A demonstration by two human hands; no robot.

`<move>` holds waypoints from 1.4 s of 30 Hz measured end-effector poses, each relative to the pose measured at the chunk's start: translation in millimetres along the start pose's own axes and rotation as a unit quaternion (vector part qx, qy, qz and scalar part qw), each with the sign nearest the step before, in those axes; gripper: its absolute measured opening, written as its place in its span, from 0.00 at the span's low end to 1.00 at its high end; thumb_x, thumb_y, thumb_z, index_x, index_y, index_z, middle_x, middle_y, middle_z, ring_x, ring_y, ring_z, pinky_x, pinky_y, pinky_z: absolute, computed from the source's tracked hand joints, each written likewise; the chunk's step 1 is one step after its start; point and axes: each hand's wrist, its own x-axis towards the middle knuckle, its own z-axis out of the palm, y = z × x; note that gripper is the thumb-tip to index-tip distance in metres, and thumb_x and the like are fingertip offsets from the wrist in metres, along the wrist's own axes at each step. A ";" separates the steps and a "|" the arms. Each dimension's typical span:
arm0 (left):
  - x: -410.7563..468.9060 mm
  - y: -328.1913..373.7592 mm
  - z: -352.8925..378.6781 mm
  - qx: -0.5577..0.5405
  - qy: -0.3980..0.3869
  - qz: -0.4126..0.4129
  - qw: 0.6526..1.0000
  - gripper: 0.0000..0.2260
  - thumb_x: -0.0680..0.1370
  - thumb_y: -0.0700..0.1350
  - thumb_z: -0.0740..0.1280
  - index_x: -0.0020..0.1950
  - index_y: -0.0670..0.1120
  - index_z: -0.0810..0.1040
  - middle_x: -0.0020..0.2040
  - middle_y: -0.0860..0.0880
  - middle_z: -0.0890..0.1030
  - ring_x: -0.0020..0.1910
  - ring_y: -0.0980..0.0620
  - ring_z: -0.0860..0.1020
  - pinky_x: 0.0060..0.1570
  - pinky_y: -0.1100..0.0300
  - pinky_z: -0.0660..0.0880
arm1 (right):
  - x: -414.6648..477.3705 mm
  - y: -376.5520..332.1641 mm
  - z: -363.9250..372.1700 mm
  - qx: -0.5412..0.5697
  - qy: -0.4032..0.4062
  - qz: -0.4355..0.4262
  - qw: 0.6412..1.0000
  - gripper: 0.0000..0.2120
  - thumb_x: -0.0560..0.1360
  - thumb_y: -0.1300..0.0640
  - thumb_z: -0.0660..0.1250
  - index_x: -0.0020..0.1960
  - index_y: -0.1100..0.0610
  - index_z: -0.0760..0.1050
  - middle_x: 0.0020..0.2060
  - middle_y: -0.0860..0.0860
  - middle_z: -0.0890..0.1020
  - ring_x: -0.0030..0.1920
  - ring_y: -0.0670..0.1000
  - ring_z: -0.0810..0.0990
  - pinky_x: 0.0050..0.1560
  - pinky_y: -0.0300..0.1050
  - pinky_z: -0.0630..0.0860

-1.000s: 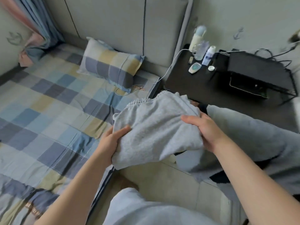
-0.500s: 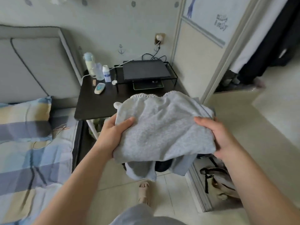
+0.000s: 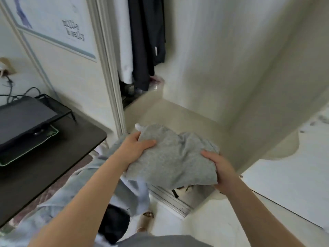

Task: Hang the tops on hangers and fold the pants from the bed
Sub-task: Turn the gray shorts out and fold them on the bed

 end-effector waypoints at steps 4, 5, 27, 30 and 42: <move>81.2 -6.6 14.8 0.068 -0.073 -0.053 0.994 0.16 0.75 0.50 0.75 0.61 0.47 0.80 0.53 0.45 0.86 0.51 0.43 0.84 0.58 0.42 0.79 | 38.6 6.0 -0.2 0.031 0.085 0.015 0.996 0.31 0.68 0.57 0.76 0.69 0.60 0.72 0.59 0.62 0.82 0.57 0.64 0.83 0.60 0.65 0.78; 100.6 -8.1 17.1 0.083 -0.087 -0.065 0.991 0.17 0.75 0.50 0.75 0.62 0.46 0.80 0.54 0.45 0.85 0.52 0.42 0.84 0.59 0.42 0.79 | 50.9 7.6 0.0 0.042 0.103 0.019 0.994 0.28 0.70 0.59 0.75 0.69 0.60 0.73 0.58 0.63 0.83 0.56 0.65 0.83 0.59 0.66 0.78; 351.4 -130.4 177.0 0.296 -0.162 -0.077 0.938 0.22 0.77 0.49 0.68 0.70 0.49 0.70 0.60 0.45 0.79 0.56 0.42 0.78 0.54 0.51 0.75 | 269.4 77.4 -92.5 -0.218 0.487 0.015 0.846 0.23 0.78 0.62 0.64 0.73 0.57 0.68 0.66 0.60 0.77 0.64 0.62 0.76 0.57 0.45 0.70; 343.2 -159.2 188.0 0.452 -0.115 -0.112 0.877 0.29 0.76 0.53 0.66 0.75 0.54 0.63 0.70 0.44 0.71 0.67 0.38 0.70 0.66 0.45 0.69 | 280.0 103.7 -86.8 -0.292 0.452 0.063 0.841 0.35 0.77 0.60 0.65 0.80 0.55 0.55 0.77 0.57 0.62 0.75 0.59 0.63 0.71 0.53 0.63; 346.7 -243.1 226.4 0.603 -0.152 0.236 0.747 0.30 0.82 0.64 0.48 0.82 0.57 0.48 0.83 0.49 0.44 0.81 0.42 0.45 0.77 0.44 0.40 | 321.6 185.4 -104.2 -0.628 0.385 0.031 0.676 0.30 0.81 0.41 0.56 0.81 0.46 0.56 0.81 0.55 0.57 0.80 0.58 0.54 0.75 0.62 0.55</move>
